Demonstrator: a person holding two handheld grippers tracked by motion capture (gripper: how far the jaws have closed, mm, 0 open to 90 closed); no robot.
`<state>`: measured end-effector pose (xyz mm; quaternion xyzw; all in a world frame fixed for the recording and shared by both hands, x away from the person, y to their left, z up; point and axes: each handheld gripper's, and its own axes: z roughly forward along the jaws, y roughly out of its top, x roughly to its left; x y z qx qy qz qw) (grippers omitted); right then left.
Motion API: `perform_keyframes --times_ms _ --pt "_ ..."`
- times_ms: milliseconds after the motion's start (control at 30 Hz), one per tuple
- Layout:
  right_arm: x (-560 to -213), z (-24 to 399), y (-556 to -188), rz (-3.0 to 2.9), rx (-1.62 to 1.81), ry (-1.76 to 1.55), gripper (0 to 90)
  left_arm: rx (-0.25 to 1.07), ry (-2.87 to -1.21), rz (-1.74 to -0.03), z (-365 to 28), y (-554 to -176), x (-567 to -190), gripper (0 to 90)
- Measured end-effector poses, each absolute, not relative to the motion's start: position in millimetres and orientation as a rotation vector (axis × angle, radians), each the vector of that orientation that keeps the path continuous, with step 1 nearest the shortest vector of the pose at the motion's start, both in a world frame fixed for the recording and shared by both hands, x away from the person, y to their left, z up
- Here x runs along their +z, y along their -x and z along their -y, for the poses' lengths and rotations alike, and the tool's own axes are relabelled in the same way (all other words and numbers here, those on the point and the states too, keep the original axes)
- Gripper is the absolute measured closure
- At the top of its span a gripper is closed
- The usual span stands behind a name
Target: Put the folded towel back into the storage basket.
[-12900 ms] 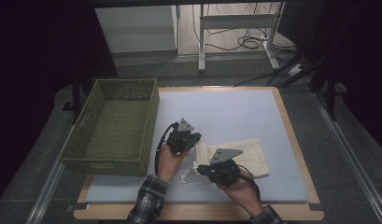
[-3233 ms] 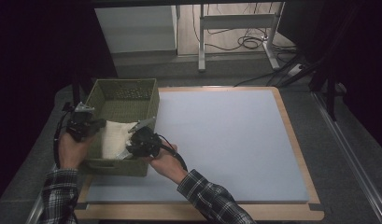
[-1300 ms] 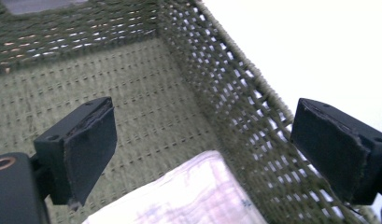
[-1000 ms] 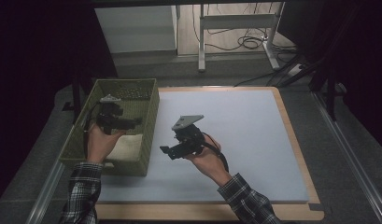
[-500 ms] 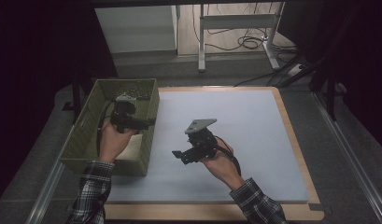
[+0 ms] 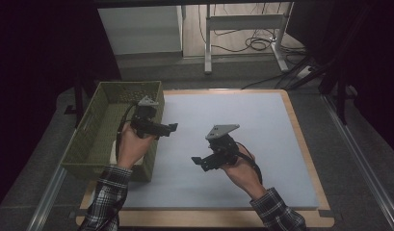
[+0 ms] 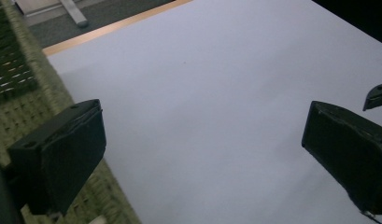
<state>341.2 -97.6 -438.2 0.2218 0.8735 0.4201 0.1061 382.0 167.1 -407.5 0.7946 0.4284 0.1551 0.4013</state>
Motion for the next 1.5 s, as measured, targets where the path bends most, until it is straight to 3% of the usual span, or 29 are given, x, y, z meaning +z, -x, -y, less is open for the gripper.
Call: perform_keyframes --times_ms 1033,1500 --pt "-453.0 206.5 -327.7 -2.492 1.123 -0.803 7.1 0.338 -2.044 -0.896 -77.5 -354.7 -433.4 0.0" --pt "-469.9 241.0 -312.4 -2.478 1.057 -0.852 5.8 0.340 -2.080 -0.876 -77.3 -316.2 -470.0 0.0"
